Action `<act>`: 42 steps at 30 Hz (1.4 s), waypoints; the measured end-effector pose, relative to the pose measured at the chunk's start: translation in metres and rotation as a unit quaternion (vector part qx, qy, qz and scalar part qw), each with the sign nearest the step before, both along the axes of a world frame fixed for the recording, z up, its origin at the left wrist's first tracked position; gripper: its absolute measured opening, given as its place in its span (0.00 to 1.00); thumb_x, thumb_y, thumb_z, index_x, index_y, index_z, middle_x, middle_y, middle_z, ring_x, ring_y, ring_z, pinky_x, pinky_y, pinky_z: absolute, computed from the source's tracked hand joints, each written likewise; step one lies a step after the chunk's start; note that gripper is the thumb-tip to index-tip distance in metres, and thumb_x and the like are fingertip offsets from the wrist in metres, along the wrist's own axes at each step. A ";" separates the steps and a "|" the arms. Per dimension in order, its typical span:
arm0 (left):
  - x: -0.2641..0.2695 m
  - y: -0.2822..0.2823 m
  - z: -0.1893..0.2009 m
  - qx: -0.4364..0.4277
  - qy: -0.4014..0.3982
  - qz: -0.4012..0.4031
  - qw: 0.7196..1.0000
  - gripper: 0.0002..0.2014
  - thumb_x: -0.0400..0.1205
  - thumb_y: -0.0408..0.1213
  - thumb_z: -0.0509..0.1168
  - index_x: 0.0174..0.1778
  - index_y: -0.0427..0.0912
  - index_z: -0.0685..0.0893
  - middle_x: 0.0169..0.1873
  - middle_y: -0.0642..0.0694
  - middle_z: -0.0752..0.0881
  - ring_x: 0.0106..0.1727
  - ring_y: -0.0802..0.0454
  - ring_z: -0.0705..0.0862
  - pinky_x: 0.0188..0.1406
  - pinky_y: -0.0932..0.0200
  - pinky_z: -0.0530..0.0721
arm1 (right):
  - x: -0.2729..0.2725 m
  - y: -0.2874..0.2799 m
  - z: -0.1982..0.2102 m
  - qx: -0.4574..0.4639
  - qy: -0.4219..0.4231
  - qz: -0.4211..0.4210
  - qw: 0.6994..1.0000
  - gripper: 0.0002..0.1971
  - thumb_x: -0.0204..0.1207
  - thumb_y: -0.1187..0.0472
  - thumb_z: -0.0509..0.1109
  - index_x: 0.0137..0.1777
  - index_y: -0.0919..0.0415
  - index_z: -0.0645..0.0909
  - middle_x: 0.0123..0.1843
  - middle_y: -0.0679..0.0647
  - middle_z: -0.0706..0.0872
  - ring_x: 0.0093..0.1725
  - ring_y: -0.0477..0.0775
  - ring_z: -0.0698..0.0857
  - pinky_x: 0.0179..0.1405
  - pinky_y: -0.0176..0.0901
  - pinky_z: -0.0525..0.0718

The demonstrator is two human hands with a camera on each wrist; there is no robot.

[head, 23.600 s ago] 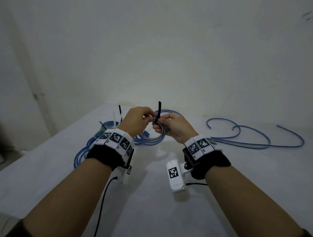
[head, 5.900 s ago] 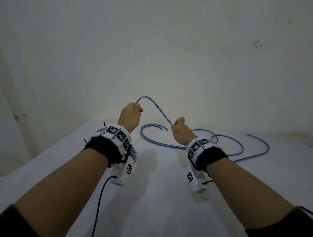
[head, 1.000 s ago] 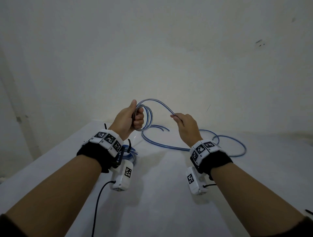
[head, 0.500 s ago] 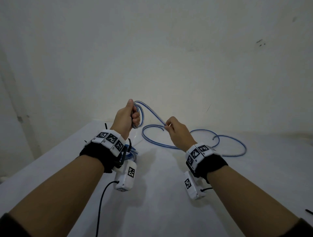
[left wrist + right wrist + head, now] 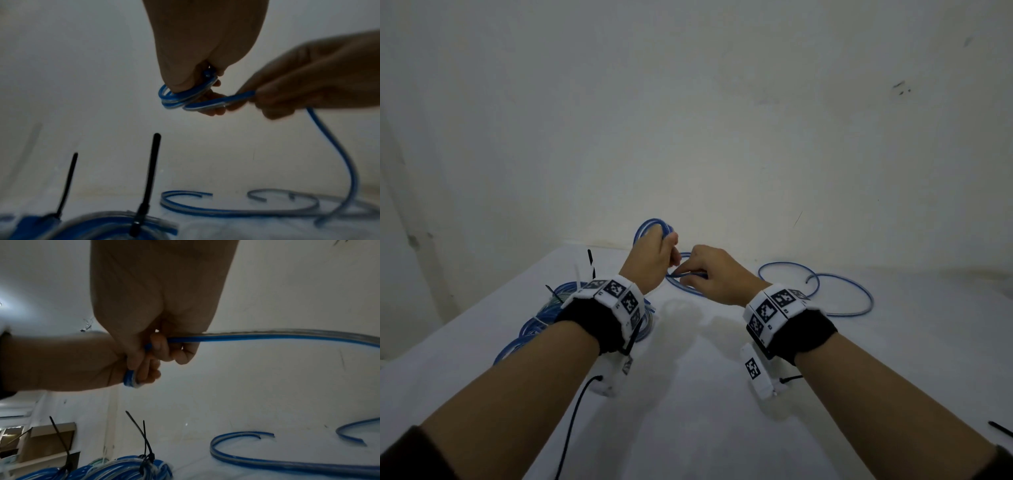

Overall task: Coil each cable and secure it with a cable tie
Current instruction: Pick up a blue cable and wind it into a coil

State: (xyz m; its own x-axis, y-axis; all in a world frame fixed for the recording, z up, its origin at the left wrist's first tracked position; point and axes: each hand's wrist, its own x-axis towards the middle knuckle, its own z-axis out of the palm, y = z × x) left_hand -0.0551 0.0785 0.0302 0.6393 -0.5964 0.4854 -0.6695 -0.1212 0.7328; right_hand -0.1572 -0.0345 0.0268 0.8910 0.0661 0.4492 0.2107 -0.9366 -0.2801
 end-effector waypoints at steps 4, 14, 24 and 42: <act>0.000 0.004 -0.007 0.108 -0.029 -0.039 0.993 0.17 0.88 0.40 0.49 0.37 0.36 0.73 0.28 0.40 0.81 0.28 0.45 0.79 0.33 0.51 0.78 | -0.001 0.000 0.005 0.035 -0.090 0.022 0.995 0.03 0.72 0.66 0.73 0.43 0.65 0.83 0.33 0.49 0.75 0.32 0.43 0.72 0.36 0.37 0.69; -0.013 0.007 0.006 0.088 0.189 -0.142 0.968 0.24 0.87 0.49 0.52 0.28 0.39 0.74 0.15 0.55 0.65 0.17 0.58 0.60 0.17 0.67 0.59 | -0.005 -0.025 0.001 -0.049 -0.180 -0.105 0.977 0.16 0.77 0.47 0.60 0.45 0.54 0.85 0.42 0.50 0.85 0.43 0.55 0.81 0.46 0.52 0.72; -0.018 0.004 0.007 -0.013 0.314 -0.192 0.930 0.23 0.88 0.50 0.47 0.30 0.42 0.71 0.16 0.55 0.62 0.16 0.60 0.58 0.17 0.68 0.56 | -0.015 -0.039 -0.012 0.111 -0.061 -0.132 0.983 0.18 0.85 0.52 0.49 0.57 0.61 0.78 0.36 0.46 0.77 0.42 0.56 0.78 0.53 0.55 0.73; -0.027 -0.025 0.013 -0.259 0.350 -0.200 0.878 0.16 0.89 0.37 0.47 0.37 0.40 0.72 0.25 0.51 0.79 0.29 0.54 0.77 0.32 0.65 0.79 | -0.022 -0.012 -0.023 0.402 0.064 -0.089 0.909 0.15 0.83 0.70 0.59 0.68 0.60 0.66 0.35 0.60 0.80 0.26 0.57 0.81 0.26 0.43 0.84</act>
State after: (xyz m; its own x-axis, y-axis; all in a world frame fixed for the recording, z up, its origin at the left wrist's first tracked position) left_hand -0.0819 0.0531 0.0435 0.6791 -0.6562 0.3289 0.0540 0.4916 0.8691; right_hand -0.1795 -0.0469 0.0042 0.9038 -0.3884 0.1799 -0.0075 -0.4346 -0.9006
